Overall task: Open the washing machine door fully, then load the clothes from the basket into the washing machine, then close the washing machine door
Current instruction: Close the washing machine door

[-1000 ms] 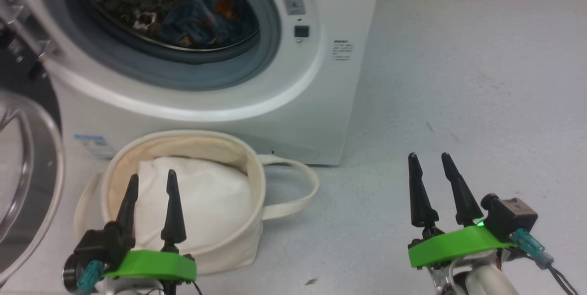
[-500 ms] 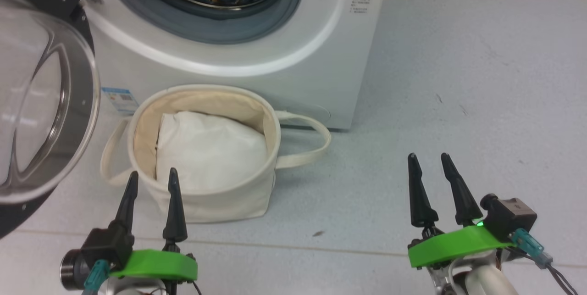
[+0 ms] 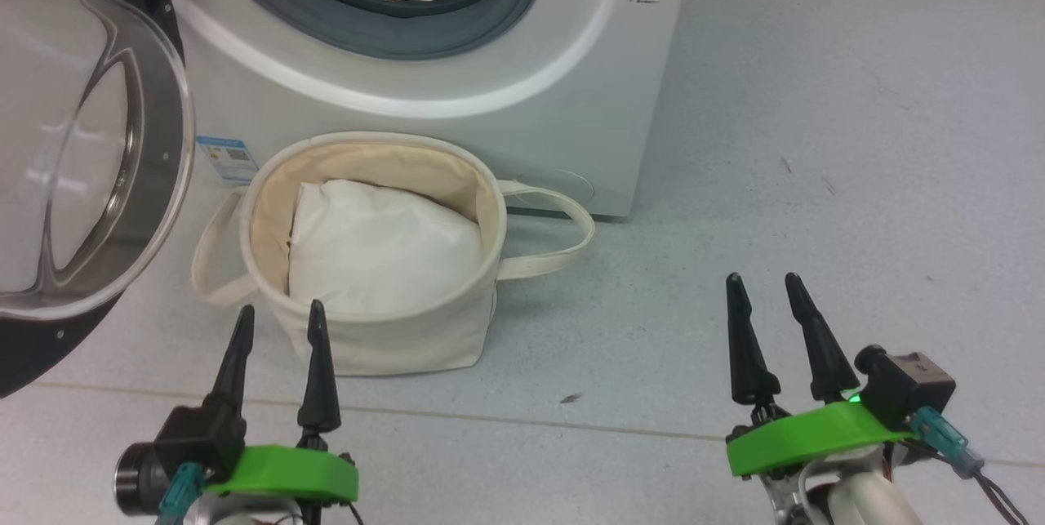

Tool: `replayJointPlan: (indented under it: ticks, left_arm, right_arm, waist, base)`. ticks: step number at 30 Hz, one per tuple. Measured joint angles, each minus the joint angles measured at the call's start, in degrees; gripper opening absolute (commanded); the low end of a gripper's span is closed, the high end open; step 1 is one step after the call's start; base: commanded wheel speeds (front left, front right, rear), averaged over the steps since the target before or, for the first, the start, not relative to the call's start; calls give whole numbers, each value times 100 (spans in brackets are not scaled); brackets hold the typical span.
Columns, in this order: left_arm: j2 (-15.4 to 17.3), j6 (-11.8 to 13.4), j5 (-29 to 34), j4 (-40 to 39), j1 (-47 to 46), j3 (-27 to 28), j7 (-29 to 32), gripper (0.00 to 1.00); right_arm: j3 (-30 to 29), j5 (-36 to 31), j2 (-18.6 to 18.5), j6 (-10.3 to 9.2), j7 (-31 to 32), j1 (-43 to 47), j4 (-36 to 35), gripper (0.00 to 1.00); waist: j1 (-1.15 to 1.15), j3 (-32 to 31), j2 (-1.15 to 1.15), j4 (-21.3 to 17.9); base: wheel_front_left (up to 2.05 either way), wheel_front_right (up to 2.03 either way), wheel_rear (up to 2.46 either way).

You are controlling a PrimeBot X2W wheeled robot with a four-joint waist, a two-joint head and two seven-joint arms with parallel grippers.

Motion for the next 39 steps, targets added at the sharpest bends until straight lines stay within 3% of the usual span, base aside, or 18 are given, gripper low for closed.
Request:
replayJointPlan:
  ticks: [12,29,39]
  left_arm:
    - [0,52,-64,-32,-1,-77,0,100]
    - [0,159,-269,-109,2,-202,0,100]
    - [0,201,-268,-111,9,-232,0,100]
  right_arm:
    - [41,-77,0,0,0,-5,-23,100]
    - [244,-322,0,0,0,-159,-23,100]
    - [291,-359,0,0,0,-157,-22,100]
  waist:
    - [0,49,0,555]
    - [0,199,0,2038]
    - [0,110,1,2485]
  base:
    - [0,0,0]
    - [0,0,0]
    - [0,0,0]
